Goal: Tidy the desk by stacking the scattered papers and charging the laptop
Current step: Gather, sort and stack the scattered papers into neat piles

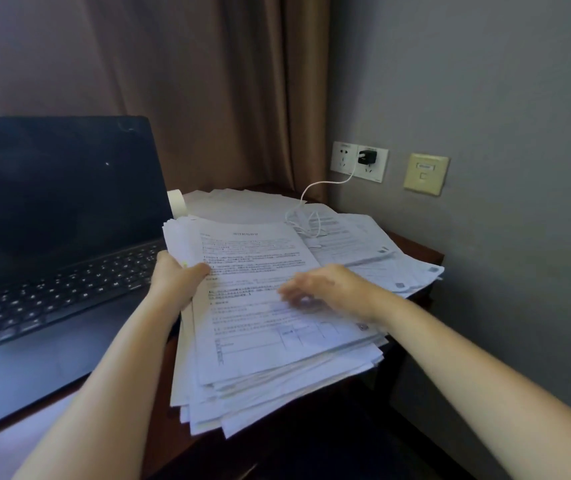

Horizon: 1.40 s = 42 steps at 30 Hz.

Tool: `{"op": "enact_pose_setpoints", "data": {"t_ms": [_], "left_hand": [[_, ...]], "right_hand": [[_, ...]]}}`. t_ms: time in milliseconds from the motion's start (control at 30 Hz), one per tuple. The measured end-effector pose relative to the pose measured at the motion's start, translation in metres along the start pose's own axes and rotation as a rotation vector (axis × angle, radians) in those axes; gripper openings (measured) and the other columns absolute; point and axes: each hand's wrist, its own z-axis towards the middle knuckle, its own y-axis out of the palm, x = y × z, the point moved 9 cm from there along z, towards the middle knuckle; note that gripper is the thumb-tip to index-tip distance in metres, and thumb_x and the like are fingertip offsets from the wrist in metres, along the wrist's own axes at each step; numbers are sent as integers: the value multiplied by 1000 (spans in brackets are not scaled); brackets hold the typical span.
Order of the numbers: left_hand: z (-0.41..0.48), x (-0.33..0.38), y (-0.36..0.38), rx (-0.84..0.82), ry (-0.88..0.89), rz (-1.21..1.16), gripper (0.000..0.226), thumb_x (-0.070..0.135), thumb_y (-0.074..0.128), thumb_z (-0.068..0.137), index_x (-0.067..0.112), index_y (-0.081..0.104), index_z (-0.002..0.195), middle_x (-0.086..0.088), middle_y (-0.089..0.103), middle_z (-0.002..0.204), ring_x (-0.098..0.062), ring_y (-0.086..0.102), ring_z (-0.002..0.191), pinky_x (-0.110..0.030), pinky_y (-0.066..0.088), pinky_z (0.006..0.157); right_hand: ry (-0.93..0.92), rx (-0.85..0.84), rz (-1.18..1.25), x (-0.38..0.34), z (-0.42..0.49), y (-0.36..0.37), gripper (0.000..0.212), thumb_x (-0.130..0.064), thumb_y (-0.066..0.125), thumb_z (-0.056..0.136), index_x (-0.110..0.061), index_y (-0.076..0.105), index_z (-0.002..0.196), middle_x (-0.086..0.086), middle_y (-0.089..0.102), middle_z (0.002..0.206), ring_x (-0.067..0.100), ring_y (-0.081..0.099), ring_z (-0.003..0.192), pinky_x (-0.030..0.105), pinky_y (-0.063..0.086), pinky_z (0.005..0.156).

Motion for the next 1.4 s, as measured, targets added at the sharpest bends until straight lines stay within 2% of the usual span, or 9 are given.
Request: {"op": "enact_pose_setpoints", "data": {"t_ms": [100,200,400,600,833,967,1067,1167,1400], "left_hand": [[-6,3,-1,60,18,-6,39,11,62,83,7,41,116,-4,55,102,-24,55,88,-31,43,64],[-7,3,-1,74,42,14,42,11,61,82,8,41,119,-5,53,99,-27,55,90,-34,43,65],[-2,1,-1,76,59,27,46,13,62,80,9,43,122,-6,55,104,-28,56,91,-34,44,65],[-1,-1,-1,89,62,22,45,12,61,82,9,43,123,2,51,92,-24,53,86,-31,40,60],[1,-2,1,76,47,2,47,12,60,83,9,41,125,1,51,93,-19,51,76,-27,37,51],[1,-2,1,76,49,11,48,14,61,83,9,41,126,-3,52,101,-22,52,81,-29,38,52],[2,-2,1,73,46,20,49,14,61,83,9,40,127,-5,53,103,-24,53,83,-29,38,52],[1,-2,1,71,42,23,50,14,61,84,9,39,128,-4,50,101,-25,52,83,-29,38,52],[-1,0,1,74,42,32,52,14,61,84,9,39,130,-4,49,102,-25,52,86,-30,39,54]], "right_hand": [[108,284,-212,39,26,-63,34,-33,53,94,-3,69,98,7,69,102,20,62,96,38,45,93],[309,468,-385,88,42,-122,32,-29,55,92,-16,62,119,3,55,134,22,46,125,38,37,105],[596,514,-359,137,50,-160,65,-42,61,85,-9,41,137,12,43,142,31,42,128,35,38,102],[719,553,-340,153,60,-179,67,-51,67,73,-12,51,125,12,56,126,33,52,114,43,43,98],[677,546,-182,143,61,-175,55,-29,71,80,-2,52,124,14,57,121,28,57,103,30,44,78],[524,585,105,125,65,-165,41,-9,70,81,0,57,119,13,60,108,23,54,91,26,43,66],[460,577,311,120,64,-157,39,3,65,82,-3,58,121,15,63,116,24,58,95,30,47,71],[489,553,407,128,58,-142,37,10,53,87,-7,55,120,16,60,113,28,58,95,35,55,57],[460,903,327,135,6,-175,27,7,44,88,-2,62,107,16,58,93,29,56,84,25,45,46]]}}
